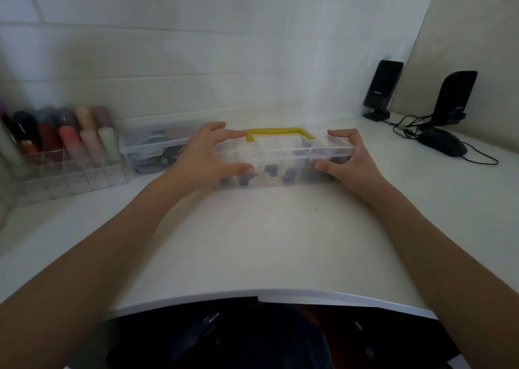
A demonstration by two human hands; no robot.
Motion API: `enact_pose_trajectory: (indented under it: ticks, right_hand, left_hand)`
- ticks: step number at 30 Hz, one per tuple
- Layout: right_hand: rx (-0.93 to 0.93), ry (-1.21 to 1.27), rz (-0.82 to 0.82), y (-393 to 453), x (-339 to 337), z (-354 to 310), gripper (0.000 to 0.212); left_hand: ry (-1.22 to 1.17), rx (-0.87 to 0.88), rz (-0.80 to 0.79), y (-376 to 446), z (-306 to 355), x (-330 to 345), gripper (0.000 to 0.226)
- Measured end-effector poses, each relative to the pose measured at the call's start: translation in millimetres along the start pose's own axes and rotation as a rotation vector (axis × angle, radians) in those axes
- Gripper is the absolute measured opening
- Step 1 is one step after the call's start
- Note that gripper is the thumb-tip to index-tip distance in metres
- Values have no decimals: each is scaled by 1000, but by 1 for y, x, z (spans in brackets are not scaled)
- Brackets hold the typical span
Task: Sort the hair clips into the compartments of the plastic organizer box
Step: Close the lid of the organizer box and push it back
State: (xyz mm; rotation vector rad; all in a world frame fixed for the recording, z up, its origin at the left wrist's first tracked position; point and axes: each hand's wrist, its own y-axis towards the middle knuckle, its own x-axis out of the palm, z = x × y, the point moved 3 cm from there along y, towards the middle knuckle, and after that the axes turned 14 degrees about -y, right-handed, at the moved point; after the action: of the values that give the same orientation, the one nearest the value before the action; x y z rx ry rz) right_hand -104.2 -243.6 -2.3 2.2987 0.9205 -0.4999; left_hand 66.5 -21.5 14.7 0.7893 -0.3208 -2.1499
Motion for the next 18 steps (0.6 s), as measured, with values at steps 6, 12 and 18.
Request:
enact_pose_trajectory:
  ticks: [6, 12, 18]
  right_hand:
    - [12, -33, 25, 0, -1, -3, 57]
    - [-11, 34, 72, 0, 4, 0, 53]
    - [78, 221, 68, 5, 4, 8, 47]
  left_hand:
    - [40, -8, 40, -2, 1, 3, 65]
    - [45, -41, 73, -4, 7, 7, 81]
    - [363, -61, 102, -7, 15, 25, 68]
